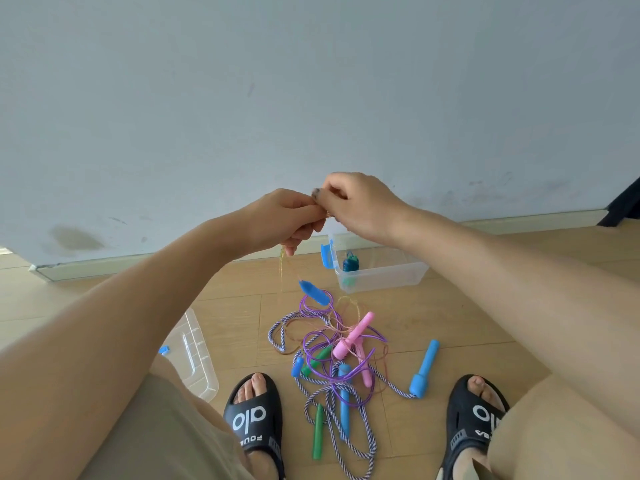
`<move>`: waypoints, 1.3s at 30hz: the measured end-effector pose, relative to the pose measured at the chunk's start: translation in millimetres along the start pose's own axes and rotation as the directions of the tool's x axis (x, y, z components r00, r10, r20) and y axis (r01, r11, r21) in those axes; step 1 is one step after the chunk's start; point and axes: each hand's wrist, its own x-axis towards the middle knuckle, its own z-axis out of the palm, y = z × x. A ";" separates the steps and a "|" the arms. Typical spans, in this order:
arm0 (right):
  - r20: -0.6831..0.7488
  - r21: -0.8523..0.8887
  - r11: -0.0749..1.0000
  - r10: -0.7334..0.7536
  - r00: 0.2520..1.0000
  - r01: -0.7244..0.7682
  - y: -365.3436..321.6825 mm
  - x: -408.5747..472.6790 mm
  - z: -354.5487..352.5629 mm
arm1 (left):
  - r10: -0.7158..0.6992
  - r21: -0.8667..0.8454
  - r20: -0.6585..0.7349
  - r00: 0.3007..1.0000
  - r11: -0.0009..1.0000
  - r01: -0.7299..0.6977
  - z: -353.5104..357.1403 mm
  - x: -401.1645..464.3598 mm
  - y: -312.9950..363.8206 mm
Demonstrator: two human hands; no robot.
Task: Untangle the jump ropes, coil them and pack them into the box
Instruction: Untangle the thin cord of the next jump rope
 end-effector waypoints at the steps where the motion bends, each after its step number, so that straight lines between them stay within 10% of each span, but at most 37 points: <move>1: -0.032 -0.028 0.999 -0.025 0.999 0.025 2.6 0.1 -0.8 | -0.002 0.000 0.003 1.000 1.000 0.002 0.1 -0.9 0.3; 10: -0.211 0.051 0.999 0.000 0.977 0.011 24.5 6.7 -16.8 | -0.011 -0.031 0.002 1.000 0.999 0.011 -6.8 -9.3 1.0; 17: -0.156 -0.379 0.853 0.323 0.933 -0.359 92.2 6.4 -40.9 | -0.034 -0.049 -0.020 0.999 0.998 0.033 -13.2 -13.1 -3.7; 23: 0.036 0.173 0.977 0.124 0.992 -0.128 16.3 2.5 -9.5 | -0.024 -0.050 -0.006 1.000 0.998 0.023 -5.5 -6.8 1.8; 32: -0.078 0.041 0.997 -0.062 0.995 0.065 6.8 -1.5 -2.7 | -0.030 -0.043 -0.007 1.000 0.999 0.030 -3.6 -7.7 2.9; 39: -0.176 -0.206 0.966 0.121 0.977 -0.157 61.3 11.0 -23.4 | -0.041 -0.065 -0.027 0.999 0.997 0.039 -11.0 -11.1 -1.8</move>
